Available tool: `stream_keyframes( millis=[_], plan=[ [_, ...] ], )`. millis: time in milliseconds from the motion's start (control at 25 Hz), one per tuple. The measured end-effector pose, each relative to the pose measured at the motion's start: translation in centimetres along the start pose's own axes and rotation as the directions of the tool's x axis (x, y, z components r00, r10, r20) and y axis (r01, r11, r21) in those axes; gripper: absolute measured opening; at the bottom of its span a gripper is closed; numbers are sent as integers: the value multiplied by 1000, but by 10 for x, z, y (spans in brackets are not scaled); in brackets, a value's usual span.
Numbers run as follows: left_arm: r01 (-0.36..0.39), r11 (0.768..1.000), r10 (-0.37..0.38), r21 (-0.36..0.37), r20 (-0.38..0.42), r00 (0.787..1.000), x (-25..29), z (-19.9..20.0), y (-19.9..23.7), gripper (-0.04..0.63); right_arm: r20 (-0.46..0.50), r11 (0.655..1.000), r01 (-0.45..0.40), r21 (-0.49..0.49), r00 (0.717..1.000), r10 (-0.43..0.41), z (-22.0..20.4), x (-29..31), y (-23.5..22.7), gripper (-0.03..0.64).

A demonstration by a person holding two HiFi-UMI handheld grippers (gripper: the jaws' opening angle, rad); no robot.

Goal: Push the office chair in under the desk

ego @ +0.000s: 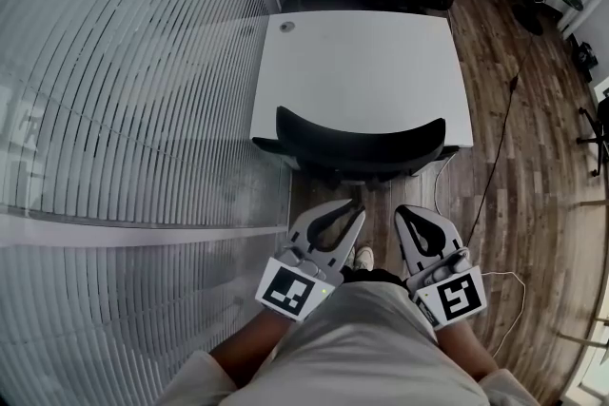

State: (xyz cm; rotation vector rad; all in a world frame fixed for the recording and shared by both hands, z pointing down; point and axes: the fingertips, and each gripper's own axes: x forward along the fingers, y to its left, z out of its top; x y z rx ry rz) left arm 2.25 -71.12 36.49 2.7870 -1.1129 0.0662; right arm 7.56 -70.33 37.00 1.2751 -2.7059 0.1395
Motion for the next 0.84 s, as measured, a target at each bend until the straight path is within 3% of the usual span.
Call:
stream_keyframes(
  millis=[320, 840],
  plan=[
    [17, 999, -16, 39, -11, 1000, -5, 0, 1, 71, 6, 1000, 5, -9, 1000, -5, 6, 4, 5, 31],
    [20, 999, -20, 31, 0, 1000, -8, 3, 4, 71, 11, 1000, 16, -21, 1000, -16, 11, 8, 8, 31]
  ],
)
